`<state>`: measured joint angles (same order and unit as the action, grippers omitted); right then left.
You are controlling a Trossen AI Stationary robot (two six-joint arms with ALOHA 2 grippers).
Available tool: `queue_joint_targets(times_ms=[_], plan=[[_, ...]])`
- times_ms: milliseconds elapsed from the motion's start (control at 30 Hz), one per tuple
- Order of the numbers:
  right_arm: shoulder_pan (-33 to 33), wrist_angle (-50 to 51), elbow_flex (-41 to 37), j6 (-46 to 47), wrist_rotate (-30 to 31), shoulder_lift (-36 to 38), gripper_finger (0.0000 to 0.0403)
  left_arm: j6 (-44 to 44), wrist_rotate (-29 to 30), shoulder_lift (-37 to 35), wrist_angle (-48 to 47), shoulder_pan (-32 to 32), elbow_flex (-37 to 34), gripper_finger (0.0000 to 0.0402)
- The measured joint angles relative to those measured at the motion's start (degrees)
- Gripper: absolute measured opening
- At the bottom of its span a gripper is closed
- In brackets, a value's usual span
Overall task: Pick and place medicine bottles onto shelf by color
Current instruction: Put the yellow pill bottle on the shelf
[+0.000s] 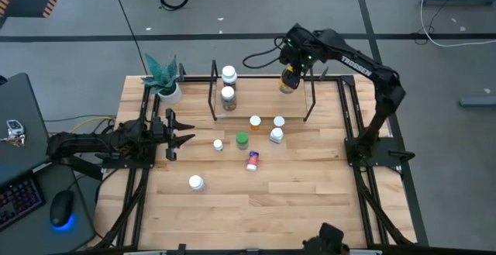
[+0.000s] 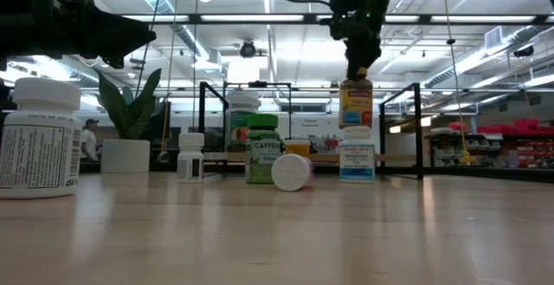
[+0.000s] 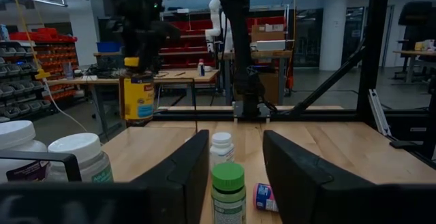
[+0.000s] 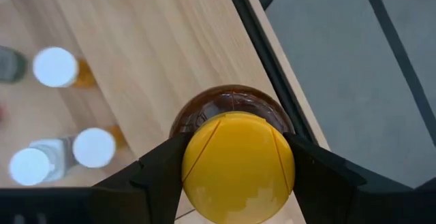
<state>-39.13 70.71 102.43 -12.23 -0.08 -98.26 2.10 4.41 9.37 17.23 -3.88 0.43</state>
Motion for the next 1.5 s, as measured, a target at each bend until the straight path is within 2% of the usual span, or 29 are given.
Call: queue_joint_targets(times_ms=[500,800,1233,1500], plan=[[-6.7,-1.6,0.0,-2.8,-1.6,-2.9,0.0241,0.0,0.0,0.0,0.0,0.0,0.0,0.0151],[-7.0,-1.6,0.0,-3.1,-1.6,-2.9,0.0242,0.0,0.0,0.0,0.0,0.0,0.0,0.0140],[-7.5,-4.5,-0.2,-1.6,-4.5,-3.0,0.0242,0.0,0.0,0.0,0.0,0.0,0.0,0.0150],[-7.4,-4.6,-0.5,-1.4,-4.2,-7.2,0.0242,0.0,0.0,0.0,0.0,0.0,0.0,0.0140]])
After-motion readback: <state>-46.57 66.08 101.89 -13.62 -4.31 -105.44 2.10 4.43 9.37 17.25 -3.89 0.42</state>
